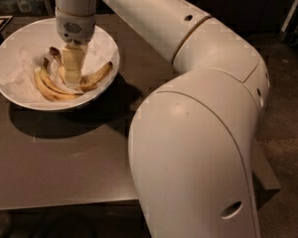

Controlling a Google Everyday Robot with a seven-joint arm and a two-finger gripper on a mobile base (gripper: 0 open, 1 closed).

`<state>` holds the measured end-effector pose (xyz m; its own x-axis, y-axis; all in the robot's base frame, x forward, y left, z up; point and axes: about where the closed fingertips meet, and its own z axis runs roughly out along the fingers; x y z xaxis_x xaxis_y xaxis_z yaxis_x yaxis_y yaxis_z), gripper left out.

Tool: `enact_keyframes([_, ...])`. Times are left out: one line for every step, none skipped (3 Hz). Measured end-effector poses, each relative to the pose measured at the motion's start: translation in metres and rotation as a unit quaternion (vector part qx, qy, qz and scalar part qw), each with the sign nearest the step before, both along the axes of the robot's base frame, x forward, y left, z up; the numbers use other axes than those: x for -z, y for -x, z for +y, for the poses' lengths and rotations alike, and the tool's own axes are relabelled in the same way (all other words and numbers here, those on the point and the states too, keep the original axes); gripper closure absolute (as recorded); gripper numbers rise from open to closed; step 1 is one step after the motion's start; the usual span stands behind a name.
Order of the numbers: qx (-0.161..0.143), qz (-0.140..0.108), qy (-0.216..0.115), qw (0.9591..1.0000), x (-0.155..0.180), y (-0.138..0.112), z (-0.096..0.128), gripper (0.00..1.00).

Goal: Pick banana from white bowl

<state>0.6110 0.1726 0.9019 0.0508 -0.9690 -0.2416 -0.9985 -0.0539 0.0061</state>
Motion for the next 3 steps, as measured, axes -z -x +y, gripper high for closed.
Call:
enact_keyframes([0.017,0.015,-0.002,0.9997,0.01,-0.011,-0.005,0.29])
enact_keyframes([0.028,0.026,-0.004,0.9993,0.018,-0.018,-0.007,0.31])
enact_keyframes([0.033,0.035,-0.004,0.9988,0.026,-0.022,-0.008,0.37])
